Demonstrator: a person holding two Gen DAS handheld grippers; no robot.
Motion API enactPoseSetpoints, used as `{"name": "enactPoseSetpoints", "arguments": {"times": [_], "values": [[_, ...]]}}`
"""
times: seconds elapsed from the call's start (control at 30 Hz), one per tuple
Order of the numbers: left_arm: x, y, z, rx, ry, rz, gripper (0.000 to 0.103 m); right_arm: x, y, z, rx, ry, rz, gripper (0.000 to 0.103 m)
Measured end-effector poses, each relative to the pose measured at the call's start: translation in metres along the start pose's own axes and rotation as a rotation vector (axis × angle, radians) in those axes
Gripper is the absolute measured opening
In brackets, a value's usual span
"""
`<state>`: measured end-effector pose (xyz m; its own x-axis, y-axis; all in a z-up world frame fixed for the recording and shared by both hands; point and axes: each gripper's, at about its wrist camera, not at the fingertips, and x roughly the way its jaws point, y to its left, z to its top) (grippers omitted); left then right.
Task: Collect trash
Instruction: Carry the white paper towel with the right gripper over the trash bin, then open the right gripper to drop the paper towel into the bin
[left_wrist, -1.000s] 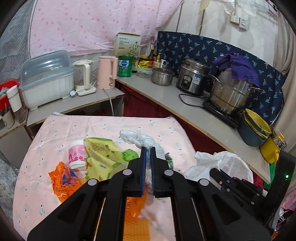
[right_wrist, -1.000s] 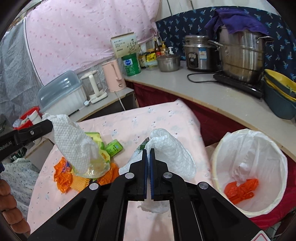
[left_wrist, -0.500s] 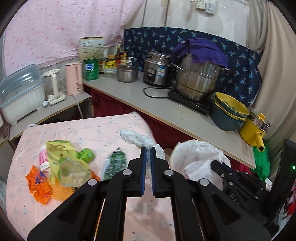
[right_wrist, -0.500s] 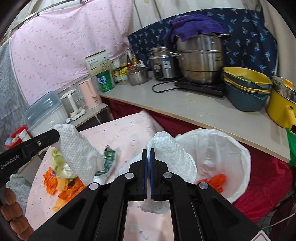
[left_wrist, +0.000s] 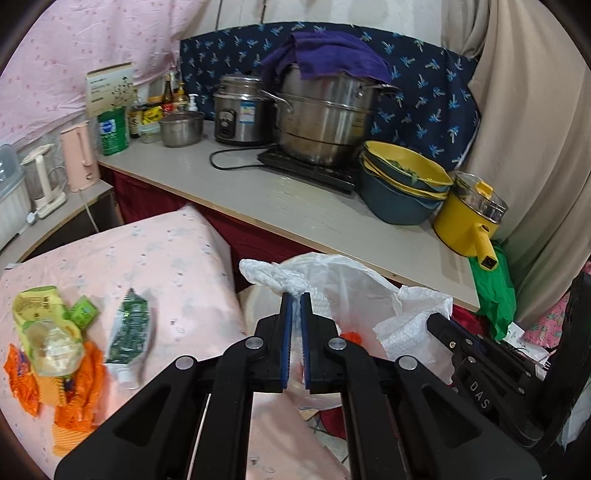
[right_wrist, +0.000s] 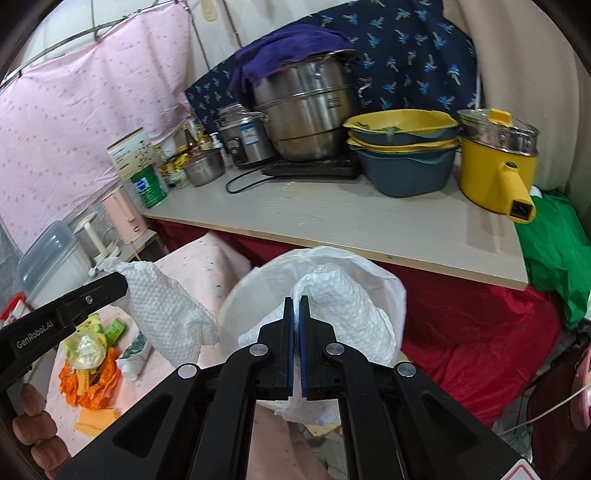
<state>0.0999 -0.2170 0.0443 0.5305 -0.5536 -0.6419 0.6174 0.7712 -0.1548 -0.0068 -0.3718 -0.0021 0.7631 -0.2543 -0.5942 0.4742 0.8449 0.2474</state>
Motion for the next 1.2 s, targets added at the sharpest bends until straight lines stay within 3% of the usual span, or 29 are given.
{"name": "enactPoseSetpoints", "arguments": {"times": [0.27,0.43,0.5,0.8,1.07,1.2], "values": [[0.042,-0.022,0.001,0.016,0.072,-0.03,0.007,0.012,-0.025,-0.005,0.03,0.023,-0.026,0.002],[0.058,-0.022,0.0,-0.004,0.091,-0.02,0.032,0.021,-0.028,-0.004,0.034,0.036,-0.027,0.002],[0.06,-0.02,-0.001,-0.008,0.085,-0.01,0.036,0.025,-0.027,-0.004,0.034,0.041,-0.026,0.002],[0.062,-0.008,-0.001,-0.011,0.08,0.026,0.038,0.041,-0.016,0.0,0.017,0.057,-0.008,0.003],[0.056,0.009,-0.005,-0.026,0.061,0.076,0.048,0.055,0.001,0.006,-0.019,0.064,0.005,0.004],[0.052,0.02,-0.006,-0.044,0.055,0.099,0.053,0.056,0.011,0.01,-0.028,0.053,0.009,0.015]]}}
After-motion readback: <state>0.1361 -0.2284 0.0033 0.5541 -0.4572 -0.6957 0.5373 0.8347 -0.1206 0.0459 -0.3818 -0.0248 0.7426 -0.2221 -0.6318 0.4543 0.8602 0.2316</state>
